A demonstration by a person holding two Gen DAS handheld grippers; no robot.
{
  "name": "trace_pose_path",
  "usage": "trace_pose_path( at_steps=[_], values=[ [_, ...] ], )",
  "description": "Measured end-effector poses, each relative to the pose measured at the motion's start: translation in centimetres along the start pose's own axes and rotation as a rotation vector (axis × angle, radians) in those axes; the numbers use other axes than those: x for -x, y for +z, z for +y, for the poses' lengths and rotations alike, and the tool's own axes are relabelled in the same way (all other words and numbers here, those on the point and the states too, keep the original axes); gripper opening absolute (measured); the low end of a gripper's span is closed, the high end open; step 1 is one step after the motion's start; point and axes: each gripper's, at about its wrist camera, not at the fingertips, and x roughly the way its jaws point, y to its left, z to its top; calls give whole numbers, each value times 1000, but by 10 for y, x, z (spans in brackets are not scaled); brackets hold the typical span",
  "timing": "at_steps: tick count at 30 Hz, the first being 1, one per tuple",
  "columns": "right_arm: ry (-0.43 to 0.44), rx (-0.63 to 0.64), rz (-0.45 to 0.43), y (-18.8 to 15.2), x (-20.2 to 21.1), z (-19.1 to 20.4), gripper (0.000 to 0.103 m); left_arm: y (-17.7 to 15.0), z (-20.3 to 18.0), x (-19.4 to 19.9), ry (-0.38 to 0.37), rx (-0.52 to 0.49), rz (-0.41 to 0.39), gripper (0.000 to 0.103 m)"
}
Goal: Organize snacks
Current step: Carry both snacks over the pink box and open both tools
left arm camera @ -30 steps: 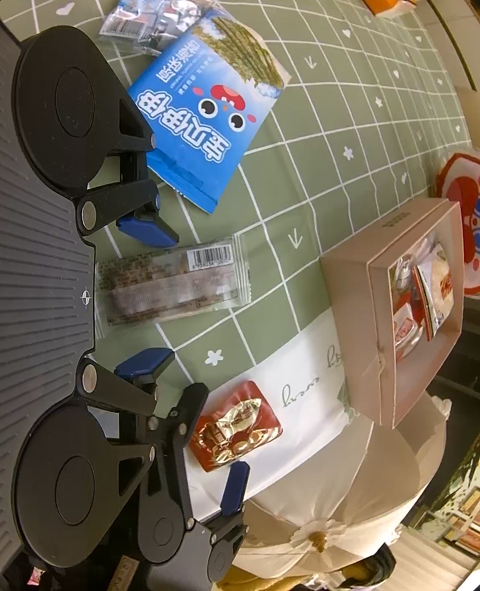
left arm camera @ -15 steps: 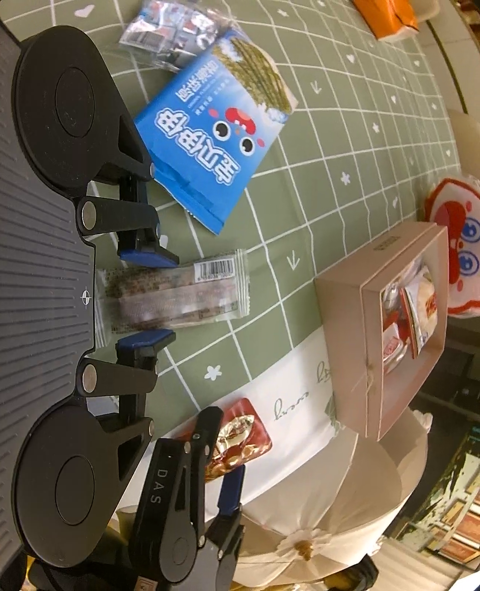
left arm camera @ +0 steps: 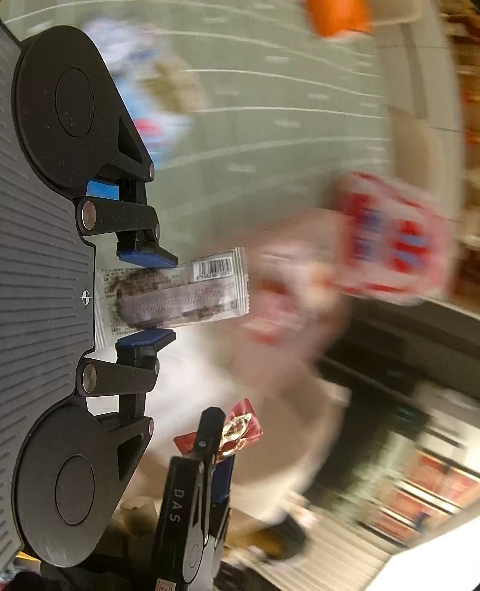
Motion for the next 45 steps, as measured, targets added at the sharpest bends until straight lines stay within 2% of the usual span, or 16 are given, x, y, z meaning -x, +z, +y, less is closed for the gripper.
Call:
trace_pose_path(
  at_steps=[3,5,8,11,15,17,19,25,27,29,31,33,36,41,43,45],
  values=[
    [-5,27,-155,68,30,-9,70,55,-7,13,-28,-24,-122,41],
    [-13,49,-208,113,39,-12,70,82,-10,6,-27,-32,-147,41],
    [4,57,-207,160,27,-19,71,106,-13,-32,-14,-44,-127,41],
    [6,78,-166,180,-5,-24,71,107,-10,-86,-15,-13,-66,41],
    [49,60,-46,179,-62,-36,71,95,9,-160,-65,96,90,42],
    [68,55,15,172,-92,-41,71,86,12,-172,-16,108,103,42],
    [83,51,67,165,-121,-44,71,80,12,-168,38,112,74,42],
    [97,29,191,157,-200,-39,71,74,19,-136,43,187,5,42],
    [144,0,239,154,-217,-39,71,69,22,-124,46,213,-6,42],
    [172,-53,289,151,-229,-41,72,59,27,-113,56,235,10,42],
    [186,-109,326,148,-232,-46,72,47,28,-104,89,246,62,42],
    [182,-157,304,147,-224,-51,72,33,28,-95,107,238,98,42],
    [142,-153,198,146,-195,-51,74,14,31,-84,101,233,134,42],
    [-77,82,109,127,-158,-20,74,-9,54,-56,114,249,167,42],
    [-140,176,67,115,-143,-5,74,-14,70,-40,144,259,147,42],
    [-180,210,22,103,-128,7,74,-19,94,-22,192,288,112,42]
  ],
)
